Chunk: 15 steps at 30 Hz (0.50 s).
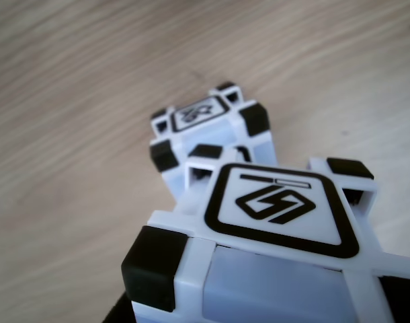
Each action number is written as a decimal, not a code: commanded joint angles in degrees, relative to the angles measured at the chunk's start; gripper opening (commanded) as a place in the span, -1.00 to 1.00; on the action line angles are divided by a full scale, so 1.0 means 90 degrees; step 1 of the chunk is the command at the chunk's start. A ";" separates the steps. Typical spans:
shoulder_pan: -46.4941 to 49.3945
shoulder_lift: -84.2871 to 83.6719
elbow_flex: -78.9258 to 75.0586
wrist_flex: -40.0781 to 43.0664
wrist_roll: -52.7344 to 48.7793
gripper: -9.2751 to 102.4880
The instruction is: Stack cubes from left to right.
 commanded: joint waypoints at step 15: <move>0.0059 0.0029 -0.0234 -0.0029 0.0361 -0.82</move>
